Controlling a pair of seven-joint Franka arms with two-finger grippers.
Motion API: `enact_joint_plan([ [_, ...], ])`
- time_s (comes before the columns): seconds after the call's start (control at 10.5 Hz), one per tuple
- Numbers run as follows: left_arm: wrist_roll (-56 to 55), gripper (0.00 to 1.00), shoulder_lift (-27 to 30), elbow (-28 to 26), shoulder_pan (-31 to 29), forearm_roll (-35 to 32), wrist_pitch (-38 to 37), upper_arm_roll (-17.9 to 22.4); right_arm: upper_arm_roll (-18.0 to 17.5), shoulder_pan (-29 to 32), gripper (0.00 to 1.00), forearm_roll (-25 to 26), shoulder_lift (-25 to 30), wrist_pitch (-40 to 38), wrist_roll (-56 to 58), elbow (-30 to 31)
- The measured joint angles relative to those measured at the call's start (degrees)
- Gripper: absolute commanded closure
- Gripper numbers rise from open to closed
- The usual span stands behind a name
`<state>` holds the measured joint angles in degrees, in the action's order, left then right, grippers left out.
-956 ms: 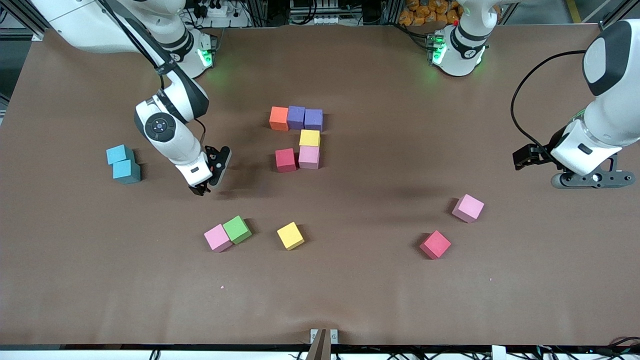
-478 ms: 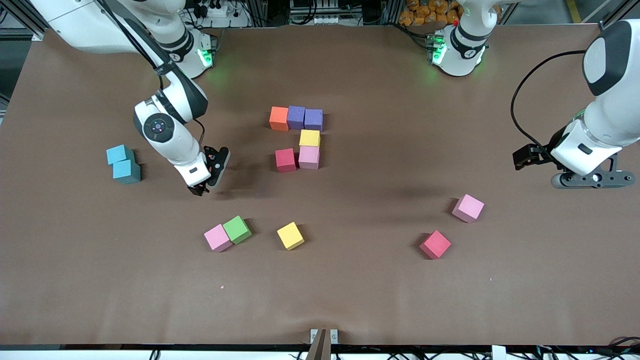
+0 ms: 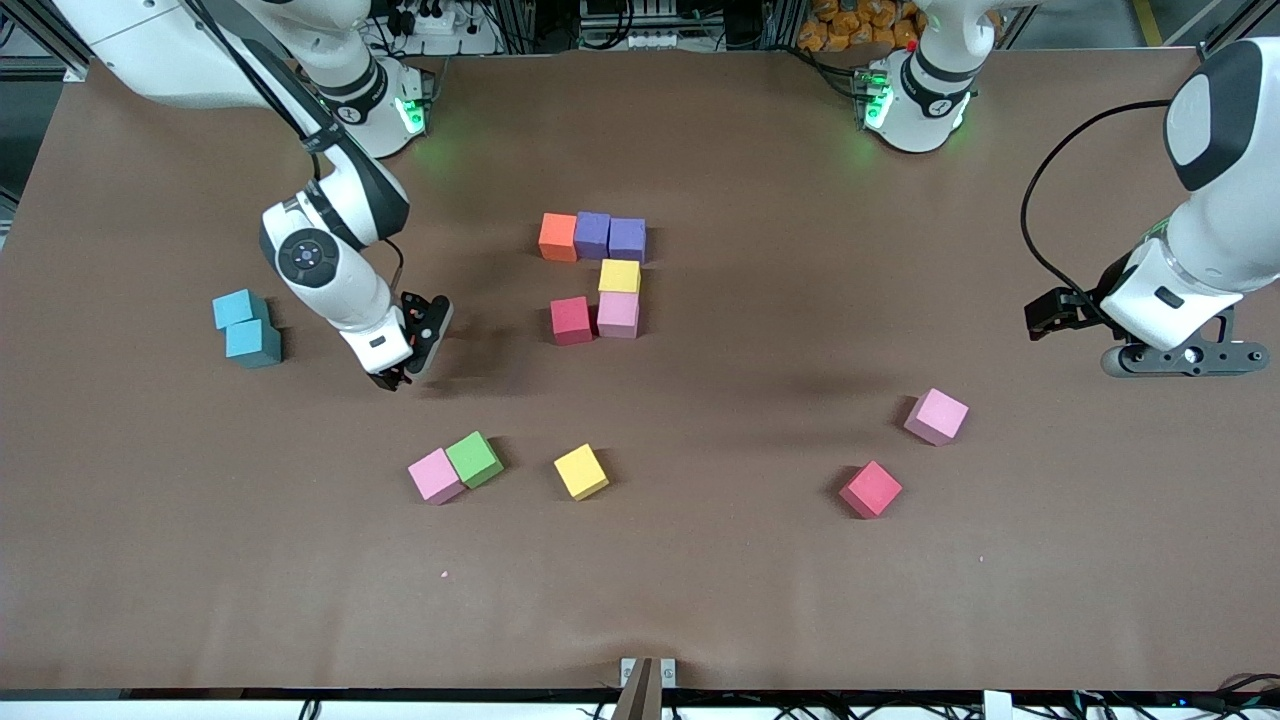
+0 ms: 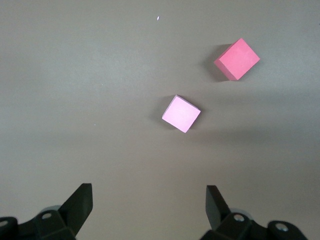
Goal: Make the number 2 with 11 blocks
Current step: 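Move the right gripper over to the loose orange block, then lower the right gripper and grasp the orange block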
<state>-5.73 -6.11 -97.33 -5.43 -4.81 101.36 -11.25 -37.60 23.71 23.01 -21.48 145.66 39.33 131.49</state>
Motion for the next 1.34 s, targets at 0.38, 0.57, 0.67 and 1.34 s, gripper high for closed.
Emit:
enact_joint_plan([
  [0.38, 0.0, 0.0, -1.4, 0.0, 0.0, 0.0, -0.1, 0.0, -0.5, 1.3, 0.0, -8.0, 0.3, -3.3, 0.0, -0.1],
  [0.57, 0.0, 0.0, -1.6, 0.2, -0.1, 0.0, -0.1, 0.2, -0.5, 1.4, 0.0, -12.9, 1.3, -4.4, -0.5, -0.5],
  [0.67, 0.0, 0.0, -1.6, 0.5, -0.1, 0.0, -0.1, 0.2, -0.4, 1.4, 0.0, -13.7, 2.2, -5.2, -0.9, -0.8],
  [1.34, 0.0, 0.0, -1.6, 2.1, -0.9, 0.0, -1.0, 0.5, 0.8, 4.7, 0.0, -14.1, 3.1, -7.7, -11.0, -0.2],
])
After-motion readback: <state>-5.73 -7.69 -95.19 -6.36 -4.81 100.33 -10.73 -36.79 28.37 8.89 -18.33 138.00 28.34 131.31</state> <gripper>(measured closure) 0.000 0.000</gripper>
